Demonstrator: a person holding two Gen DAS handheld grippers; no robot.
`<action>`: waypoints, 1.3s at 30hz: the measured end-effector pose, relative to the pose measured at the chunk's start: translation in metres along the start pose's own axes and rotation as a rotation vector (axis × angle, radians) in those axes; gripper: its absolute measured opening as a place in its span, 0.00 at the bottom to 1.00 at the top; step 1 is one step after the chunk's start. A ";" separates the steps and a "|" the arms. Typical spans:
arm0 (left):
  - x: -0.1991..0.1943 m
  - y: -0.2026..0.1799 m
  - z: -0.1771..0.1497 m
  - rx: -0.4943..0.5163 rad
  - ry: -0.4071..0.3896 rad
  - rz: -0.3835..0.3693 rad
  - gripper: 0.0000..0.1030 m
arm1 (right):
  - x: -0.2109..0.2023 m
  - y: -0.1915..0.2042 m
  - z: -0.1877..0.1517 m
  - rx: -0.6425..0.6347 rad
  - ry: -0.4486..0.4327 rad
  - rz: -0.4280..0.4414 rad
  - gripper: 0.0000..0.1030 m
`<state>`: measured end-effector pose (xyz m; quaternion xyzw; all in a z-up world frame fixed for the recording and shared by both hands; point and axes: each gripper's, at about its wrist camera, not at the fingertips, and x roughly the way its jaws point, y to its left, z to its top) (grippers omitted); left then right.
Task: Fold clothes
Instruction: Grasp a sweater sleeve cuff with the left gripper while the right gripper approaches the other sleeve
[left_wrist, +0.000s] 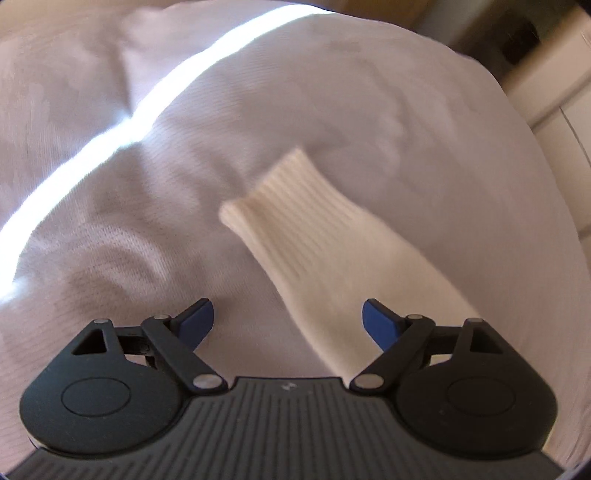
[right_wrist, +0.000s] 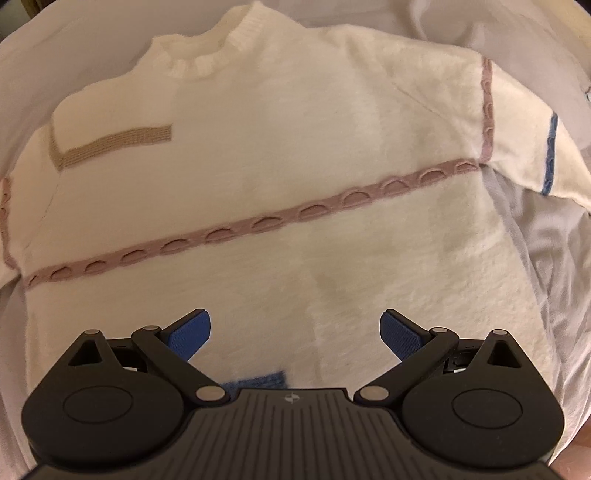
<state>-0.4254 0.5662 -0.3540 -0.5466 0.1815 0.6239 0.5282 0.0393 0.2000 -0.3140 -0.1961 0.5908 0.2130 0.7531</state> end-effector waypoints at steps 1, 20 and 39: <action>0.004 0.003 0.001 -0.023 -0.010 -0.005 0.83 | 0.000 -0.002 0.001 0.002 -0.003 -0.004 0.98; -0.164 -0.183 -0.140 0.493 -0.084 -0.687 0.05 | -0.012 -0.108 0.021 0.097 -0.111 0.060 0.98; -0.154 -0.179 -0.359 0.740 0.328 -0.302 0.41 | 0.031 -0.227 0.030 0.363 -0.021 0.617 0.62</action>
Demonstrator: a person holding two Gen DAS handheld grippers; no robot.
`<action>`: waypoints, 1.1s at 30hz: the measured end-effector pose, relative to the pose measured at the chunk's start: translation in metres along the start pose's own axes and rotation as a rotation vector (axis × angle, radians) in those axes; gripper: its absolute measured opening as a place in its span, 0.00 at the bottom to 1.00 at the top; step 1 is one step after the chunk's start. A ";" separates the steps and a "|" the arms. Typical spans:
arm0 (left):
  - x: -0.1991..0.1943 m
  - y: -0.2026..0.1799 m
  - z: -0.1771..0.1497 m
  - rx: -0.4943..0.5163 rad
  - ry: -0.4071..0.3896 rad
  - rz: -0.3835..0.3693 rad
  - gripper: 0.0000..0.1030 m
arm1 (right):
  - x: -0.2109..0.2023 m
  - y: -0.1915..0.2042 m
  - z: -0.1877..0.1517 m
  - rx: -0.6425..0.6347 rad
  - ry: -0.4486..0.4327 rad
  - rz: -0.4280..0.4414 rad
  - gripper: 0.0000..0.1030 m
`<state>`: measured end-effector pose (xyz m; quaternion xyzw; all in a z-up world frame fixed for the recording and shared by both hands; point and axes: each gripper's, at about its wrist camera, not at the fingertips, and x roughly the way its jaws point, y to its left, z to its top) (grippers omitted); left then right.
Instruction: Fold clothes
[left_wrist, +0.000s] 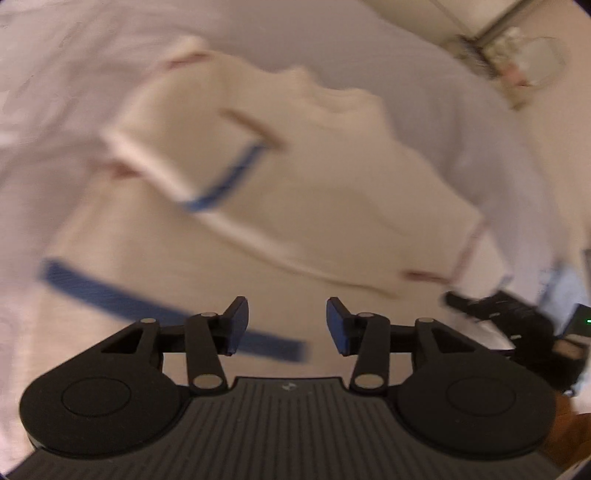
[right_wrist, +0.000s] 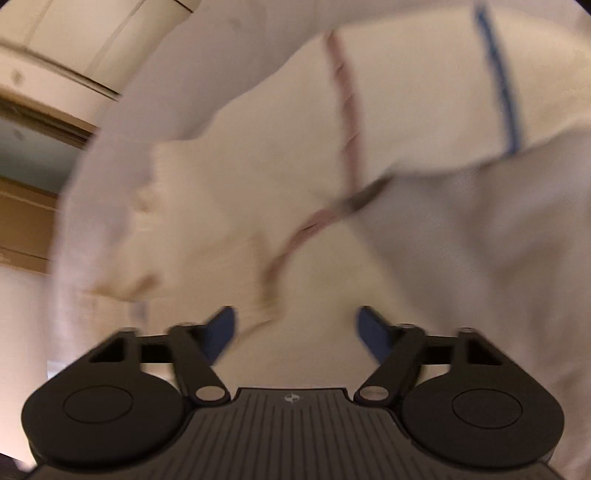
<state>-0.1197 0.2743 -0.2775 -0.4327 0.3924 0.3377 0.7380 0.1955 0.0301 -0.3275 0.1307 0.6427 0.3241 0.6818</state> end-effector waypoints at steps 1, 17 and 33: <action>-0.004 0.011 0.001 -0.015 -0.007 0.026 0.41 | 0.007 -0.001 0.000 0.032 0.021 0.049 0.60; 0.012 0.053 0.057 0.037 -0.024 0.028 0.36 | 0.015 0.072 0.022 -0.065 -0.280 0.142 0.12; 0.051 0.032 0.083 0.198 -0.083 0.067 0.24 | 0.025 0.049 0.055 -0.070 -0.335 -0.071 0.13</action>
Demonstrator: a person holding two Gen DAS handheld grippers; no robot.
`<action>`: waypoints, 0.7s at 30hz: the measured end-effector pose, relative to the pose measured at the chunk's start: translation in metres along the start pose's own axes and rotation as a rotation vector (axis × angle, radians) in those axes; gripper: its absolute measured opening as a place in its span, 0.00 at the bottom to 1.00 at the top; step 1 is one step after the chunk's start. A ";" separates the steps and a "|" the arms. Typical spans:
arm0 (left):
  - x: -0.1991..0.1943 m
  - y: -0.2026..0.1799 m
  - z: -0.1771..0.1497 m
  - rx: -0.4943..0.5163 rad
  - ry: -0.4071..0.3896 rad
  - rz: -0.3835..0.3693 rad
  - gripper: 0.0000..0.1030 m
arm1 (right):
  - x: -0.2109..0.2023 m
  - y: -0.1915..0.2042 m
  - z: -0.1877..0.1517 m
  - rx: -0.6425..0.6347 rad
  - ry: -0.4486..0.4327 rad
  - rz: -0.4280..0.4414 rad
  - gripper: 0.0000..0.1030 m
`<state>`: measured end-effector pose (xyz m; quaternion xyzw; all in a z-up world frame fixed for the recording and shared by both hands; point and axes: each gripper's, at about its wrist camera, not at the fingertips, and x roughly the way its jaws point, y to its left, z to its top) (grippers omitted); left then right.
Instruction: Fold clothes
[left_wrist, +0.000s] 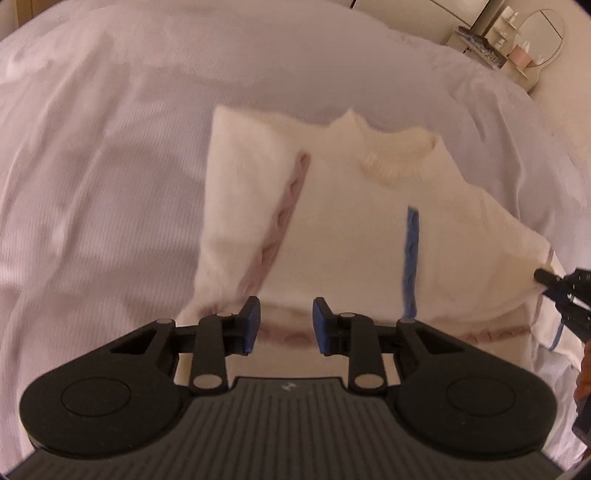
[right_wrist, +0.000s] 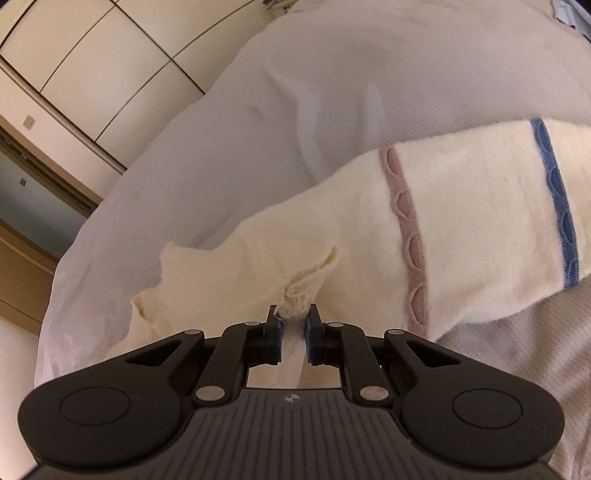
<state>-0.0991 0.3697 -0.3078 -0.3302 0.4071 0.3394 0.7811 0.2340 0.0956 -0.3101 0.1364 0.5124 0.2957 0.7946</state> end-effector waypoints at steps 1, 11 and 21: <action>0.000 -0.001 0.003 0.005 -0.010 0.003 0.24 | -0.002 -0.002 0.001 0.001 0.003 0.005 0.13; 0.018 -0.013 0.011 0.049 -0.002 0.063 0.24 | 0.008 -0.022 0.004 -0.020 0.042 -0.193 0.40; 0.043 -0.018 0.017 0.083 0.064 0.181 0.27 | 0.010 -0.033 0.001 -0.129 0.107 -0.268 0.42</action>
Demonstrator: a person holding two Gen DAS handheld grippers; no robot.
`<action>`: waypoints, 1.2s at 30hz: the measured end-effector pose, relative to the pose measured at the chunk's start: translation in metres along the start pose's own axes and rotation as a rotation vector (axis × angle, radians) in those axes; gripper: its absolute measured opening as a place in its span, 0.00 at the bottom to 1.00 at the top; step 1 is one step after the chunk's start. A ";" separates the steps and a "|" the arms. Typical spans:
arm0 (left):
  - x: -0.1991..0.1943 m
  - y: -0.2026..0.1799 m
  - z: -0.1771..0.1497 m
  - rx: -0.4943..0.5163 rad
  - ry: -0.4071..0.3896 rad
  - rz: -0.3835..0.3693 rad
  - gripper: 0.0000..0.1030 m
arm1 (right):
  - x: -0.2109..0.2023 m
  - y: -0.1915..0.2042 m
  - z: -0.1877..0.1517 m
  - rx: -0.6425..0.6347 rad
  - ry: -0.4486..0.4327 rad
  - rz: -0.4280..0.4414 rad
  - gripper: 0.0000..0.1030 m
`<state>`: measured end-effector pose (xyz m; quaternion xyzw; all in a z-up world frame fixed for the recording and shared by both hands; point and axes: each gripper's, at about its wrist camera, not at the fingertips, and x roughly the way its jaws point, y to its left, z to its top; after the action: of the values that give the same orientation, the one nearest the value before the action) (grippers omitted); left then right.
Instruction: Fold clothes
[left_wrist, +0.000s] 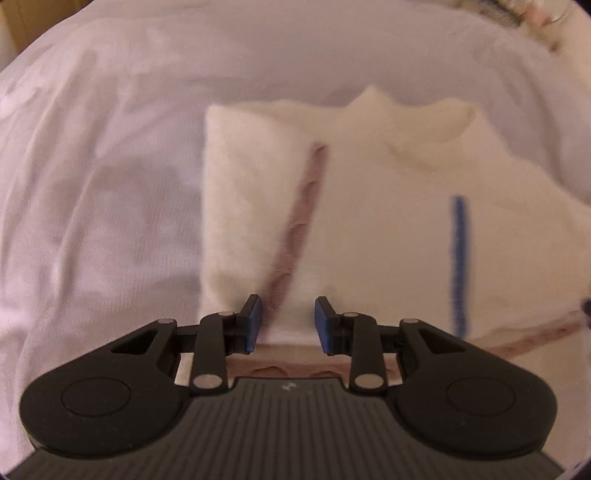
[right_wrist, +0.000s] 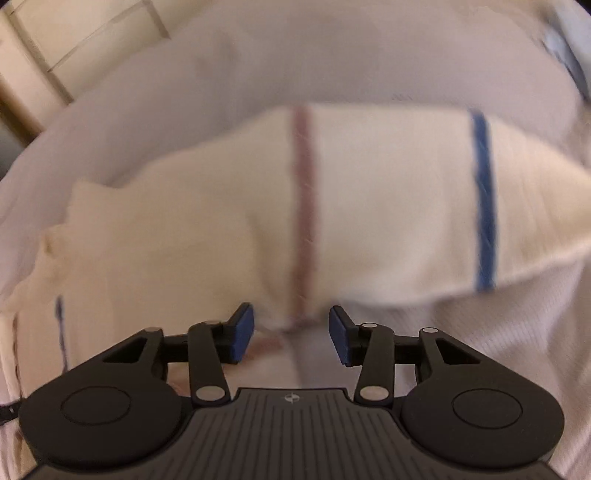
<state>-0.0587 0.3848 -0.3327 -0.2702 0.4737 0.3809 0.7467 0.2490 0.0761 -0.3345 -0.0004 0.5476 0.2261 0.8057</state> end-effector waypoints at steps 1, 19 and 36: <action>-0.003 -0.001 0.002 -0.015 0.000 0.005 0.26 | -0.006 -0.010 0.001 0.039 -0.010 0.002 0.41; -0.032 -0.152 -0.018 0.134 0.053 -0.180 0.32 | -0.075 -0.272 0.013 0.793 -0.256 0.077 0.43; -0.030 -0.141 -0.020 0.050 0.087 -0.171 0.33 | -0.095 -0.230 0.086 0.574 -0.476 0.109 0.09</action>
<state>0.0397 0.2809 -0.3072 -0.3071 0.4903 0.2917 0.7617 0.3801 -0.1439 -0.2730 0.3070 0.3851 0.0996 0.8646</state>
